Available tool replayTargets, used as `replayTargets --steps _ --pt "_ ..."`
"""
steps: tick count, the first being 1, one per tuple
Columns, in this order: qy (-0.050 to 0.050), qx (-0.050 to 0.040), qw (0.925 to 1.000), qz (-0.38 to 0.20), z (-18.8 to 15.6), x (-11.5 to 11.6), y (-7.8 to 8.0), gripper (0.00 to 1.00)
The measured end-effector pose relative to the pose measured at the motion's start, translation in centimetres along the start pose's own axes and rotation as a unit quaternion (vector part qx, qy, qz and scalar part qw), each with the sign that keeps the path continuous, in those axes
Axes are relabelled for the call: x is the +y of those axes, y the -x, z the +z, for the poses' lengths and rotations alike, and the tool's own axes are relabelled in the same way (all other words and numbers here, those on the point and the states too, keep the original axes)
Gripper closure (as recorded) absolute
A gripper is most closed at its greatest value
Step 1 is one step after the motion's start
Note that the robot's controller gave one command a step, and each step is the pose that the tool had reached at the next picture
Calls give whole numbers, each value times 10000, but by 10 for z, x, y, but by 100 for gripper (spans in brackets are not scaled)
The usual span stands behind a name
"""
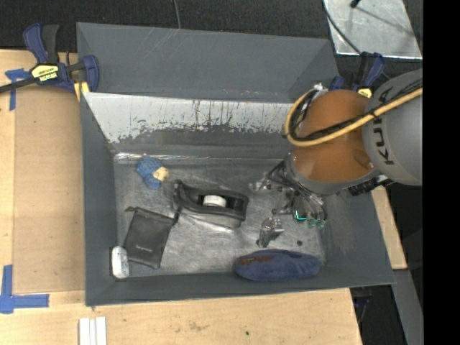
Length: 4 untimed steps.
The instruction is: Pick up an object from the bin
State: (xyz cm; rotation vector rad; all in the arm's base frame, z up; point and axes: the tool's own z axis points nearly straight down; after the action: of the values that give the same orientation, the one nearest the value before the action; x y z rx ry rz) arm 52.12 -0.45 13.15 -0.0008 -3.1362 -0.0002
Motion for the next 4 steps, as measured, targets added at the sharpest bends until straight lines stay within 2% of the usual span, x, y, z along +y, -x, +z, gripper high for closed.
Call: replayTargets --steps 1,2,3,4 --pt "-46 51 9997 -249 58 52 47 0" --pt "-43 13 9996 -265 57 53 49 100" --pt "-12 -44 9810 -1938 -118 57 72 100" --pt "1 20 9824 -1869 -52 64 85 100"
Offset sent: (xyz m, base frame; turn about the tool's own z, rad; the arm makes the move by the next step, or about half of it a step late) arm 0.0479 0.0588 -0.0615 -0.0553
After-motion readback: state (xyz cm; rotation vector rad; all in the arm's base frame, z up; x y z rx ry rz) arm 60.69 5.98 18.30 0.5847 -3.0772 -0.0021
